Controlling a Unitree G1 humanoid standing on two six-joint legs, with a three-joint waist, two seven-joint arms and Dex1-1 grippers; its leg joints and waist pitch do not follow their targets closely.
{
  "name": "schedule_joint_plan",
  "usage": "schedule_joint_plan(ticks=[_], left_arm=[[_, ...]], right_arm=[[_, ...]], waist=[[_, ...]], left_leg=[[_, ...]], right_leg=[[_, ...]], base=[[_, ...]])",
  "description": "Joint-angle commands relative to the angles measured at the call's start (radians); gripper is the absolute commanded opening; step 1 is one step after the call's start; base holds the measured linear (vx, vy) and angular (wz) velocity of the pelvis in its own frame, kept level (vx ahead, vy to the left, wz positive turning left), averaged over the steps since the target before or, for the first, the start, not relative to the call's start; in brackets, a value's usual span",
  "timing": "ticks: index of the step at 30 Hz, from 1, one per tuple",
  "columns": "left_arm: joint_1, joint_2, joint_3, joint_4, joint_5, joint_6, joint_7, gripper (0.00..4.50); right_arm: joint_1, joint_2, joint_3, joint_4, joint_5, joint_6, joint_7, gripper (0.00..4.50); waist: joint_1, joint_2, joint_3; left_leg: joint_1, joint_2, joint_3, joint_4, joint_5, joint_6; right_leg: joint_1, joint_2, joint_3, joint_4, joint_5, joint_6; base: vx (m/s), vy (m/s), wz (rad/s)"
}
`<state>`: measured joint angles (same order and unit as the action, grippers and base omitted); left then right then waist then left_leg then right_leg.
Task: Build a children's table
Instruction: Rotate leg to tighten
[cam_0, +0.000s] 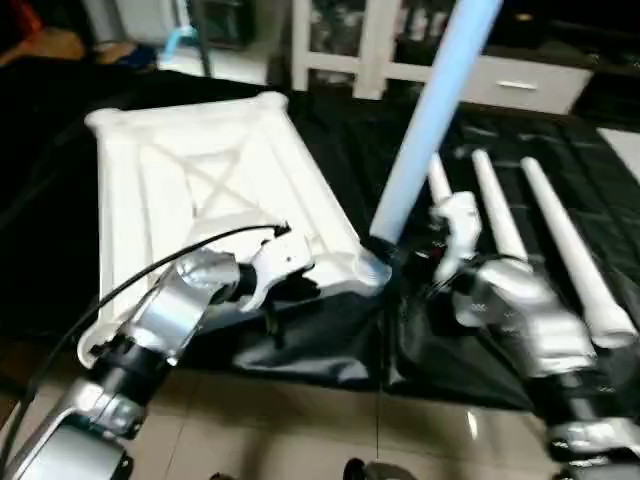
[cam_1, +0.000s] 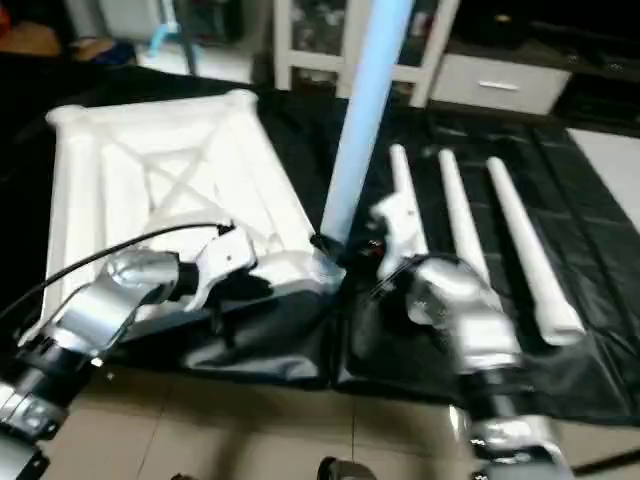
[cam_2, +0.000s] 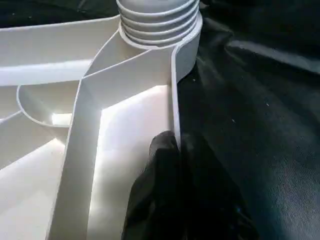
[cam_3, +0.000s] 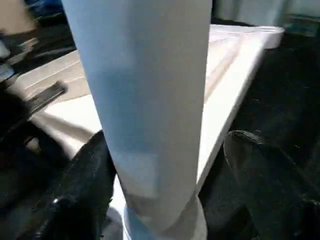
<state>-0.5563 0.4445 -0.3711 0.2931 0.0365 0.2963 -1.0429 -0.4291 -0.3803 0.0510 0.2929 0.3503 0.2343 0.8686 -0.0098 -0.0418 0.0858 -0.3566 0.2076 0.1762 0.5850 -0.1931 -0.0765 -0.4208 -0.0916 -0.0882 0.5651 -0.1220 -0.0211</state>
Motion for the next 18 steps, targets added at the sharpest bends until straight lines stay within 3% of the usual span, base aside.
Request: schedule_joint_plan(ticks=[1, 5, 10, 18], left_arm=[[0.040, 0.037, -0.040, 0.030, 0.028, 0.000, -0.042, 0.00], [0.046, 0.046, -0.051, 0.018, 0.024, -0.009, -0.065, 0.00], [0.046, 0.049, -0.056, 0.029, 0.029, -0.035, -0.066, 0.00], [0.050, 0.049, -0.055, 0.022, 0.027, -0.030, -0.084, 0.00]], right_arm=[[0.027, -0.062, 0.009, -0.021, -0.002, 0.007, 0.075, 3.86], [0.041, -0.103, 0.036, -0.026, -0.017, -0.006, 0.135, 3.86], [0.030, -0.102, 0.045, -0.012, -0.034, -0.014, 0.146, 3.86], [0.003, -0.067, 0.047, 0.002, -0.027, -0.031, 0.137, 3.86]], waist=[[0.005, 0.003, -0.072], [0.008, -0.003, -0.068], [0.007, -0.008, -0.061], [0.004, -0.006, -0.062]], left_leg=[[0.001, 0.023, 0.005, -0.069, -0.185, 0.071], [-0.002, 0.021, 0.005, -0.068, -0.200, 0.073], [0.003, 0.021, 0.002, -0.071, -0.261, 0.047], [0.002, 0.021, 0.000, -0.073, -0.265, 0.042]], right_leg=[[0.052, -0.044, 0.049, -0.045, -0.263, -0.220], [0.053, -0.045, 0.050, -0.047, -0.311, -0.212], [0.044, -0.046, 0.051, -0.062, -0.448, -0.167], [0.043, -0.042, 0.053, -0.057, -0.428, -0.168]], base=[[0.000, 0.000, 0.00], [0.000, 0.000, 0.00], [0.000, 0.000, 0.00], [0.000, 0.000, 0.00]])
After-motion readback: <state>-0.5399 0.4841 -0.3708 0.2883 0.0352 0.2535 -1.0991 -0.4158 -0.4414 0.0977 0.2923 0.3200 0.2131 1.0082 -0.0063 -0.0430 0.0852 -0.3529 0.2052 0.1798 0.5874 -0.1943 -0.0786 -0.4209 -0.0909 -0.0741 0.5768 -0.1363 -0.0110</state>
